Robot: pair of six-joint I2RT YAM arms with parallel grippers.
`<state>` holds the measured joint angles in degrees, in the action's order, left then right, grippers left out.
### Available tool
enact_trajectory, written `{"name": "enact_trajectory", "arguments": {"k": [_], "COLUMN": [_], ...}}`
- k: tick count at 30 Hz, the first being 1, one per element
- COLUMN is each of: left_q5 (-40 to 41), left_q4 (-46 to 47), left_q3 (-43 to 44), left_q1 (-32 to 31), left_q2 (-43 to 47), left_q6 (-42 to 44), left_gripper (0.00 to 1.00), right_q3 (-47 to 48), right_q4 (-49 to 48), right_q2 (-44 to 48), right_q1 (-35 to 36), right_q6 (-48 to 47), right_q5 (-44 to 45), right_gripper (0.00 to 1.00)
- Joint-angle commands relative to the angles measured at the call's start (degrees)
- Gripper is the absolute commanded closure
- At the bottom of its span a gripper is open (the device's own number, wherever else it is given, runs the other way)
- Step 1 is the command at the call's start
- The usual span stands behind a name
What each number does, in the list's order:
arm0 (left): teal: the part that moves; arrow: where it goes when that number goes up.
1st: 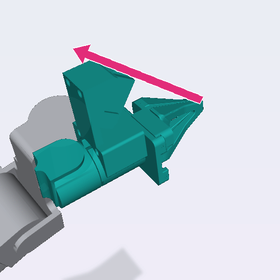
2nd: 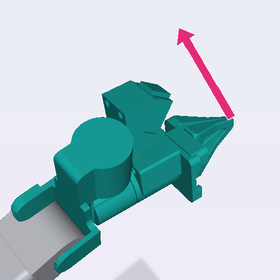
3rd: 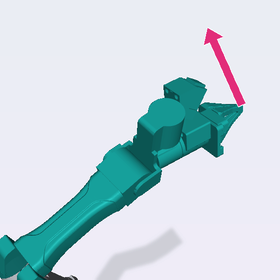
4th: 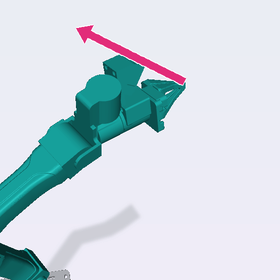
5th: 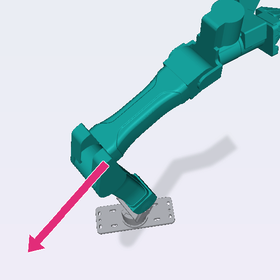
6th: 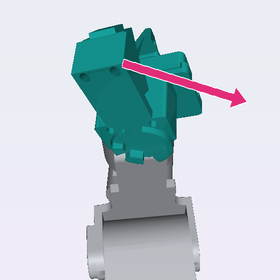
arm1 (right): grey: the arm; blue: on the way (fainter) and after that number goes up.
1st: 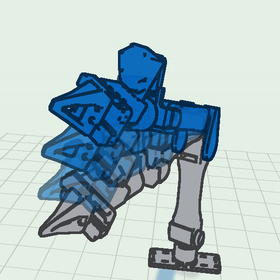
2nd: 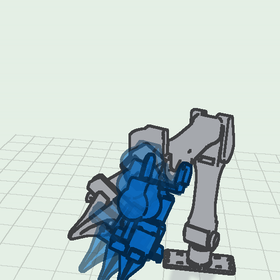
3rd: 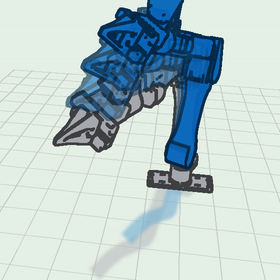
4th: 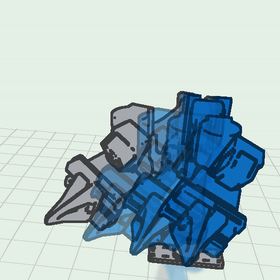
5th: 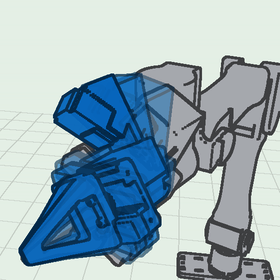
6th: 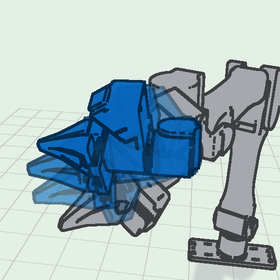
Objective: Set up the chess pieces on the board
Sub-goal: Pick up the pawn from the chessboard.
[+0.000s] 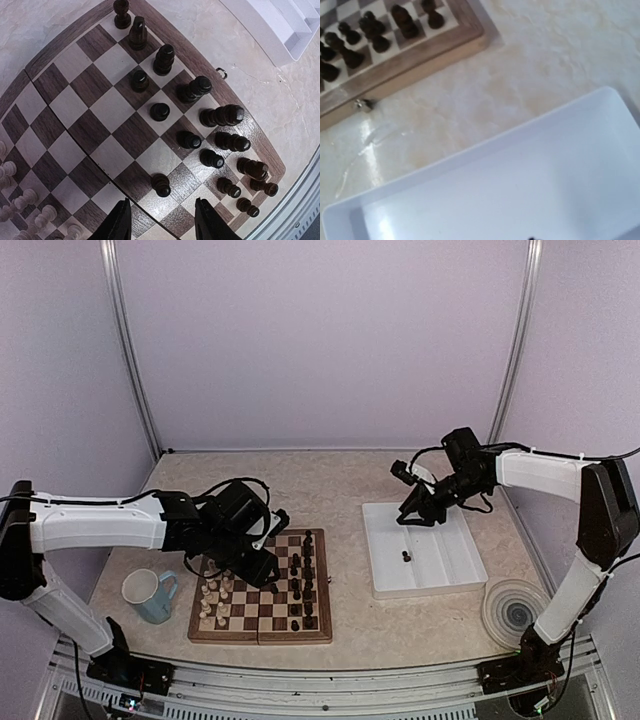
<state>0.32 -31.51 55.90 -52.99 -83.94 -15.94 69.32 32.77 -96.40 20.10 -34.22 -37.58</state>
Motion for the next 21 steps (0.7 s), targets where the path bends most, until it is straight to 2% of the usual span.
{"name": "enact_trajectory", "arguments": {"k": [1, 8, 21], "left_q5": [1.7, 2.7, 0.7], "left_q4": [-2.8, -3.6, -5.7], "left_q3": [3.2, 5.7, 7.6], "left_q1": [-1.3, -1.3, -1.4], "left_q2": [-3.9, -8.3, -13.4], "left_q6": [1.5, 1.7, 2.8], "left_gripper": [0.55, 0.59, 0.74], "right_q3": [0.1, -0.8, -1.4], "right_q4": [-5.3, -5.6, -5.8], "right_q2": [2.4, 2.4, 2.5], "right_q1": [-0.6, -0.6, -0.6], "right_q6": [0.7, 0.0, -0.7], "right_q5": [-4.4, -4.4, -4.2], "right_gripper": [0.60, 0.59, 0.59]}}
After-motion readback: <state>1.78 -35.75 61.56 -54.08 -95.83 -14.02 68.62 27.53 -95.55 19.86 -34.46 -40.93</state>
